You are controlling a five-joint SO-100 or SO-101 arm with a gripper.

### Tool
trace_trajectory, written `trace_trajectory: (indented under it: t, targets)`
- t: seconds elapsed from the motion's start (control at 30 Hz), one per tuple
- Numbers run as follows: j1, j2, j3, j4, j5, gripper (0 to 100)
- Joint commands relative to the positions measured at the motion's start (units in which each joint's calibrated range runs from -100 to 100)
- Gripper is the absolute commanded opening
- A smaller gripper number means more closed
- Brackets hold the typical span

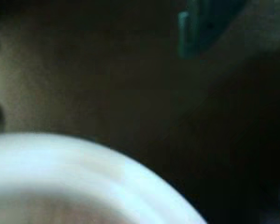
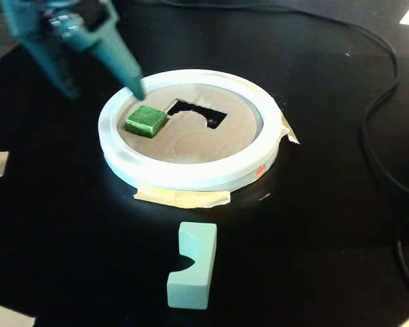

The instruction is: Pick up the square block and drop it in corresponding square shaped hole

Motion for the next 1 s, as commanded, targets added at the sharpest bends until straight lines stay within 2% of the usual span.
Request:
trace_trajectory:
  t: [0.0, 0.23, 0.4, 0.6, 0.73, 0.97]
  targets:
    - [14.4, -21.9, 14.2, 0.1, 3.1, 83]
    - [32.5, -53.7, 31.1, -1.6, 6.2, 83]
    - [35.7, -68.2, 43.6, -6.5, 8.5, 83]
    - [35.9, -68.7, 49.4, -12.9, 9.0, 84]
    - [35.9, -69.6, 56.3, -13.6, 9.0, 84]
    - [35.9, -68.7, 57.8, -12.5, 9.0, 84]
